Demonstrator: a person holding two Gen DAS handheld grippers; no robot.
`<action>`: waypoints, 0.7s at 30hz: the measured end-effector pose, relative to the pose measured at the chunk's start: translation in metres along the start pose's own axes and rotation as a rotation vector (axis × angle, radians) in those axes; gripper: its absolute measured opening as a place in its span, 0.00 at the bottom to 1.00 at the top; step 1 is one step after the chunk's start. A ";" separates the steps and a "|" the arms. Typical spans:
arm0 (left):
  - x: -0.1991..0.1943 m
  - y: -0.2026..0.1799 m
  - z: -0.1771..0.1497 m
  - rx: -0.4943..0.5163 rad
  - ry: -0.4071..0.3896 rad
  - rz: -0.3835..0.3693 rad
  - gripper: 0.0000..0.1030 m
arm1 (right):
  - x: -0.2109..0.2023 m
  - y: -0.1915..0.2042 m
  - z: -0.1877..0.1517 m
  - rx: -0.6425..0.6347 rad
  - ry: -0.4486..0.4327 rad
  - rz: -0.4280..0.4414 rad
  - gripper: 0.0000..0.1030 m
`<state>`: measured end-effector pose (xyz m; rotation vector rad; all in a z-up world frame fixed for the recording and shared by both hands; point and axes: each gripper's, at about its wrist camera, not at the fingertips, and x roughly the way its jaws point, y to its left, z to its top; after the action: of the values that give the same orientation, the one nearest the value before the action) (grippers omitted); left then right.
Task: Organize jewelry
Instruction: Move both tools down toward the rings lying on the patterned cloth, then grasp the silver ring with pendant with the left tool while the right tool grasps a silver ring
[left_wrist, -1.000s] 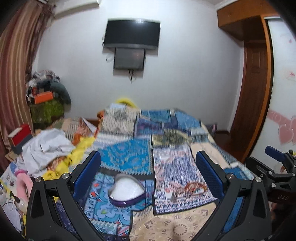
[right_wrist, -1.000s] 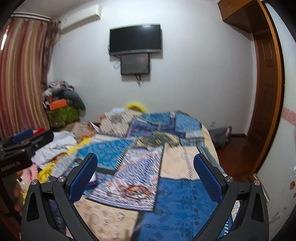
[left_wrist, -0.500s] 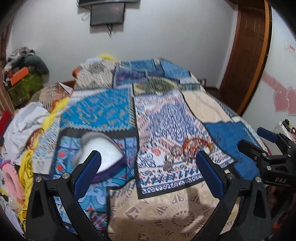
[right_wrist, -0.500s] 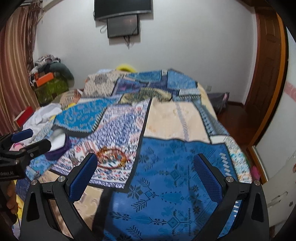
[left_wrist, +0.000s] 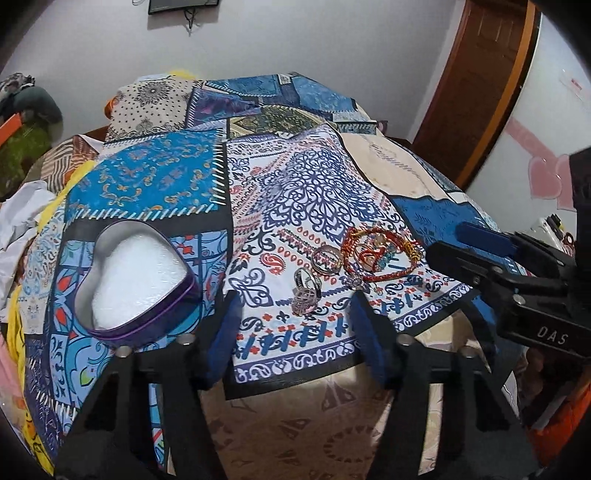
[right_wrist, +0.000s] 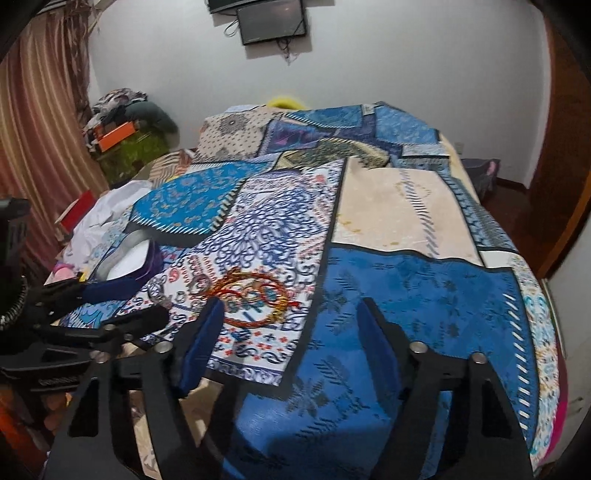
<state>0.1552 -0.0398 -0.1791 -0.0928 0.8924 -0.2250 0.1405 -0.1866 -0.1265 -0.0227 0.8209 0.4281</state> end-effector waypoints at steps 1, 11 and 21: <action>0.001 0.000 0.000 0.002 0.000 -0.005 0.50 | 0.001 0.002 0.001 -0.003 0.006 0.013 0.58; 0.003 -0.002 -0.001 0.024 -0.013 -0.051 0.14 | 0.010 0.022 0.015 -0.040 0.009 0.099 0.42; -0.016 0.026 0.003 -0.020 -0.075 -0.015 0.12 | 0.032 0.054 0.025 -0.118 0.048 0.141 0.37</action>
<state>0.1518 -0.0113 -0.1695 -0.1257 0.8197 -0.2255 0.1567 -0.1209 -0.1241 -0.0850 0.8466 0.6107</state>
